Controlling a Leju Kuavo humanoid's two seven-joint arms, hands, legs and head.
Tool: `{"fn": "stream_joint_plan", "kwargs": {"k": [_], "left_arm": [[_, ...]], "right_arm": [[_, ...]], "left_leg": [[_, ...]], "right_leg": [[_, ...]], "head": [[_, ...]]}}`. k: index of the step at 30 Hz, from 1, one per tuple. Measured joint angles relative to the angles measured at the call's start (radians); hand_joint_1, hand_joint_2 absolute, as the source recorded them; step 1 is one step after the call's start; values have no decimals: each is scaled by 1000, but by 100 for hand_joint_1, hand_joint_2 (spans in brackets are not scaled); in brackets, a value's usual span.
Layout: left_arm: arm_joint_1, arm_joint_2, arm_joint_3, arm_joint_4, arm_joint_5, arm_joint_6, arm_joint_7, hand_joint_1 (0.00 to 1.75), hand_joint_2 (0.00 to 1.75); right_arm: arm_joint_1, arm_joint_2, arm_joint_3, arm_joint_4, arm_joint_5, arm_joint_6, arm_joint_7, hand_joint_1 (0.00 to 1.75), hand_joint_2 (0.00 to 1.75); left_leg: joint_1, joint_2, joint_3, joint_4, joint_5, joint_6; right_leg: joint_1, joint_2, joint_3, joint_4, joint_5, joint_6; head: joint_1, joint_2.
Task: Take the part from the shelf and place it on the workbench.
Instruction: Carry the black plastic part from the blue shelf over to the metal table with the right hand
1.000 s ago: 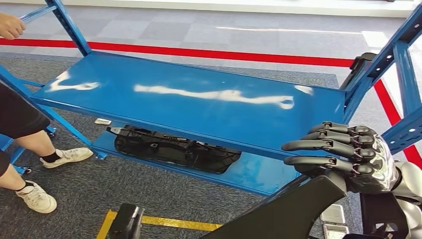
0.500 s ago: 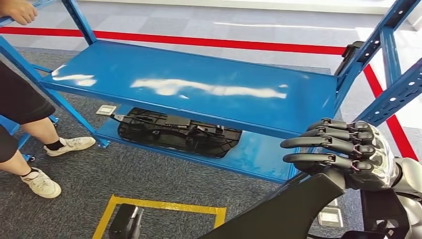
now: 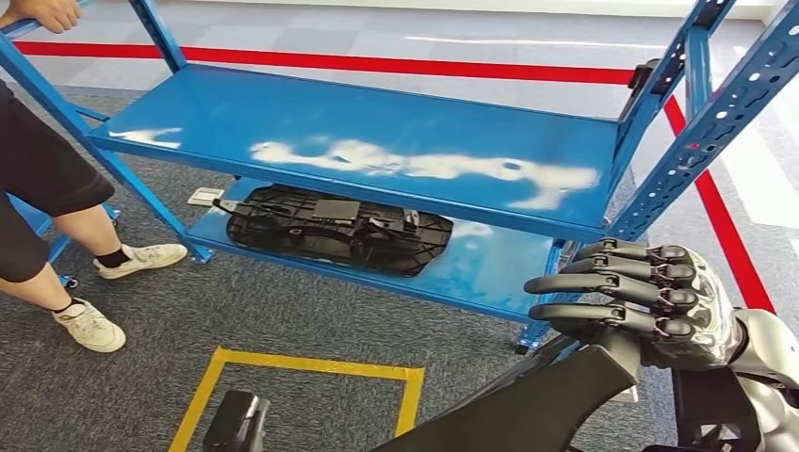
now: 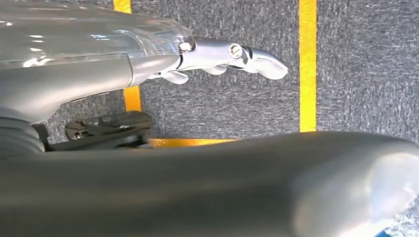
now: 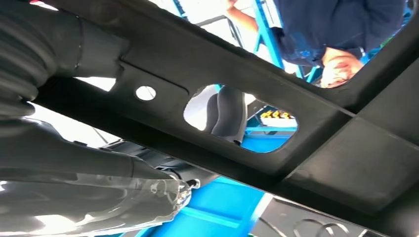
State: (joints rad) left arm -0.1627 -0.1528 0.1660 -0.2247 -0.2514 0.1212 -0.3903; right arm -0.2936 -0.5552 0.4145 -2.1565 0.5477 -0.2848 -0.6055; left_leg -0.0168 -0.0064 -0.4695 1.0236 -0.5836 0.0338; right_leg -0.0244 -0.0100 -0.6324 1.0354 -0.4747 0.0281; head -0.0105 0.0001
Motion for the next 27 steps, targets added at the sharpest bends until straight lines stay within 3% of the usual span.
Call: {"fn": "stream_joint_plan", "kwargs": {"k": [2,4,6,8,9,10,11,13,15,16,19,22,24,25,26,27], "left_arm": [[1,1,1,0,0,1,-1,0,0],[3,1,3,0,1,2,-1,0,0],[4,2,4,0,2,2,-2,0,0],[8,1,4,0,2,1,-4,0,0],[10,1,4,0,2,1,-5,0,0],[11,1,4,0,2,2,-6,0,0],[12,1,4,0,2,2,-7,0,0],[13,1,4,0,2,2,-8,0,0],[14,1,5,0,2,2,-9,0,0],[15,1,5,0,2,3,-10,0,0],[18,2,5,0,1,4,-11,0,0],[20,3,5,0,0,5,-13,0,0],[24,3,5,0,-1,5,-16,0,0],[26,3,5,0,-1,5,-18,0,0],[28,3,5,0,-2,5,-20,0,0],[29,3,5,0,-3,6,-23,0,0]], "right_arm": [[2,2,0,0,1,-1,0,175,175],[4,4,0,1,1,-2,-1,175,175],[5,5,0,3,1,-2,-1,175,175],[8,7,1,5,1,-2,-1,175,175],[11,8,2,6,1,-2,-1,175,175],[13,9,3,7,1,-2,-1,175,175],[14,9,3,7,1,-2,-1,175,175],[15,9,4,7,1,-3,-1,175,175],[15,9,3,6,2,-4,-2,175,175],[16,9,3,6,2,-4,-2,175,175],[18,10,3,5,4,-6,-2,175,175],[26,11,3,4,6,-7,-3,175,175],[33,11,3,3,8,-8,-3,175,175],[37,11,3,1,9,-9,-3,175,175],[40,12,3,0,11,-10,-3,175,175],[43,12,3,-3,12,-11,-3,175,175]], "left_leg": [[-6,-1,18,-47,-4,8],[-4,5,5,-62,22,18],[0,12,-17,-73,46,28],[-3,15,-44,-71,64,32],[-5,17,-56,-68,72,32],[-6,18,-69,-64,79,32],[-7,20,-82,-57,84,31],[-7,21,-103,-39,89,28],[-9,21,-119,-21,91,22],[-9,21,-124,-16,94,17],[-11,18,-142,7,87,3],[0,12,-199,150,-8,-22],[13,12,-235,259,-56,-37],[18,12,-233,272,-54,-42],[23,12,-213,244,-31,-46],[28,12,-176,181,4,-48]], "right_leg": [[-3,-1,-6,-9,24,14],[-5,1,-18,-6,14,22],[-4,4,-43,61,-60,21],[-3,5,-73,185,-135,22],[-3,5,-78,236,-144,25],[-3,6,-71,258,-132,29],[-2,5,-45,243,-106,32],[-1,5,50,115,-69,30],[3,4,123,-1,-74,20],[5,4,135,-25,-82,15],[-2,4,132,-44,-81,2],[-10,3,120,-51,-72,-16],[-11,2,111,-48,-68,-18],[-11,2,108,-45,-67,-18],[-13,2,105,-42,-67,-16],[-15,2,104,-38,-69,-14]], "head": [[0,0],[0,0],[1,0],[1,0],[1,0],[1,0],[1,0],[1,0],[1,0],[1,0],[1,0],[-1,0],[-1,0],[-1,0],[-1,0],[-1,0]]}}
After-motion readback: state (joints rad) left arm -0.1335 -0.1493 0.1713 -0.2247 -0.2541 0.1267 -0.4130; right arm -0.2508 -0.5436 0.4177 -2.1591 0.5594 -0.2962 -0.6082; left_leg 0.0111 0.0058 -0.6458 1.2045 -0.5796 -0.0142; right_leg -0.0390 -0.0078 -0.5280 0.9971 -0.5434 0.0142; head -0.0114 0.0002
